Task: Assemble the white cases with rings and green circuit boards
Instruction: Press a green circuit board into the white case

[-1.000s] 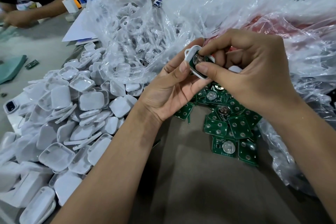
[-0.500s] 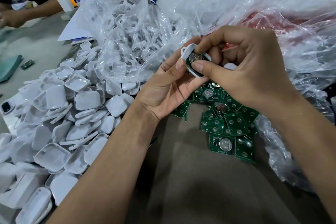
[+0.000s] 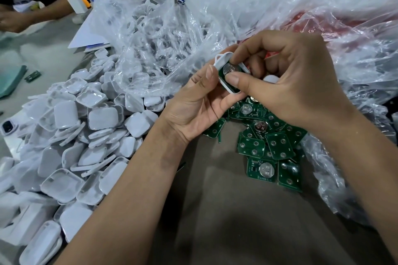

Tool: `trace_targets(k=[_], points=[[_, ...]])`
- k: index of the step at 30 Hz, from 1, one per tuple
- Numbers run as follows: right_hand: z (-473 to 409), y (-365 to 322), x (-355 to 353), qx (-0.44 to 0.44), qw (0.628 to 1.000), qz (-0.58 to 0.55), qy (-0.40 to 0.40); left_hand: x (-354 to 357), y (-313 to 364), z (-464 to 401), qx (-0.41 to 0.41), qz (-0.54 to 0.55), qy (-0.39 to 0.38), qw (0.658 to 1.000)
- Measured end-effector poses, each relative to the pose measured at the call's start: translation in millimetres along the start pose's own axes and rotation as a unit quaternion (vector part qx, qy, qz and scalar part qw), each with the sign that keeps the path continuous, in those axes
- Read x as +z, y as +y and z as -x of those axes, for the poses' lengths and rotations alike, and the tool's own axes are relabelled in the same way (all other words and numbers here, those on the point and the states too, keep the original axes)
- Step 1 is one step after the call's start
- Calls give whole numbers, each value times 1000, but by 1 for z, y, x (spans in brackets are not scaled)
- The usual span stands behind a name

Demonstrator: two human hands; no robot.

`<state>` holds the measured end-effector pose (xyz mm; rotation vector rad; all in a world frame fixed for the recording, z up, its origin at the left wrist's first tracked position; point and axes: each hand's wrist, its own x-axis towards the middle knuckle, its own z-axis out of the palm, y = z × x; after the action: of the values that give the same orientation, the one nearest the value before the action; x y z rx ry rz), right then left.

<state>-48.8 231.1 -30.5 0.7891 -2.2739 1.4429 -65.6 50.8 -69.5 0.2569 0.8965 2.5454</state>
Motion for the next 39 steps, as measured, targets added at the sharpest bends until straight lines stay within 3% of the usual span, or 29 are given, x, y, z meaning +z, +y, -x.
trace_targets(k=[27,39], points=[[-1,6,1,-19,1000,-10,7,-2,1,0,4,-10,-35,999],[-2,10,4,-83,995,11,48,-3,2,1,19,0,-89,996]])
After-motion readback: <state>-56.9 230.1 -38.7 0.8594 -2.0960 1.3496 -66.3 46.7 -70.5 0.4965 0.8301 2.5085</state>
